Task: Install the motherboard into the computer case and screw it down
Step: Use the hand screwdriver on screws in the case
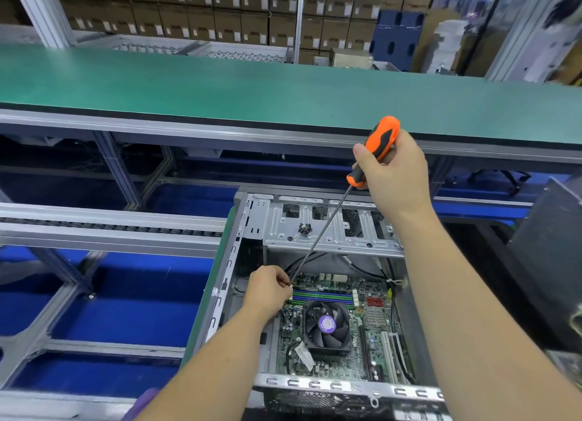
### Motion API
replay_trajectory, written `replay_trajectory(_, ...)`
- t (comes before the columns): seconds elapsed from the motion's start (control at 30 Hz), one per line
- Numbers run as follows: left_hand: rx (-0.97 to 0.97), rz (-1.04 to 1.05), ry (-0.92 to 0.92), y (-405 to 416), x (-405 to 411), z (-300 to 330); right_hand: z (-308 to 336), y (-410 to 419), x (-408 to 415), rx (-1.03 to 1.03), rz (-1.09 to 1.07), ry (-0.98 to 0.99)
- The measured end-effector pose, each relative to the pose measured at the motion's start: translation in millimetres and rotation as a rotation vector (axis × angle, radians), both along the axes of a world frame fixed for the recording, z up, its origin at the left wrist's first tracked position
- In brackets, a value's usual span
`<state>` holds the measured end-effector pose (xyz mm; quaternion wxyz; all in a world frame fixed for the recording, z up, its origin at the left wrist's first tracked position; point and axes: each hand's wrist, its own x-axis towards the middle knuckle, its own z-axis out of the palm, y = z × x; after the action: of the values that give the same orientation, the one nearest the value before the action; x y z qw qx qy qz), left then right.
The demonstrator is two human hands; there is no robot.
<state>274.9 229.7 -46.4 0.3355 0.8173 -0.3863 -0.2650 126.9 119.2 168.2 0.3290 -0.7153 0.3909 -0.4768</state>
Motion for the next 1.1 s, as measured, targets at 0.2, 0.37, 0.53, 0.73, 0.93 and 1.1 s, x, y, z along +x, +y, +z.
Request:
replay_trajectory(0.2,-0.005,-0.005,0.002,0.2,-0.8,0.0,-2.4,-1.0,-1.2,-0.027,-0.031,-0.018)
replay_trajectory(0.37,-0.009,0.004,0.005,0.5,-0.6,0.2,-8.0,-1.6,-0.8,-0.01,-0.025,-0.019)
replay_trajectory(0.53,-0.01,0.011,0.015,0.1,-0.4,-1.0,-8.8,-2.5,0.1,-0.015,-0.018,-0.051)
replay_trajectory(0.73,0.003,0.011,0.003,0.1,-0.2,-1.4,-10.5,-3.8,-1.4,-0.029,-0.026,-0.043)
replay_trajectory(0.93,0.017,0.012,-0.012,-0.5,0.7,-1.0,-11.8,-3.2,-2.3,-0.036,-0.023,-0.047)
replay_trajectory(1.1,0.02,0.006,-0.028,-0.8,1.5,-2.8,-8.9,-2.4,-3.1,0.002,0.023,-0.102)
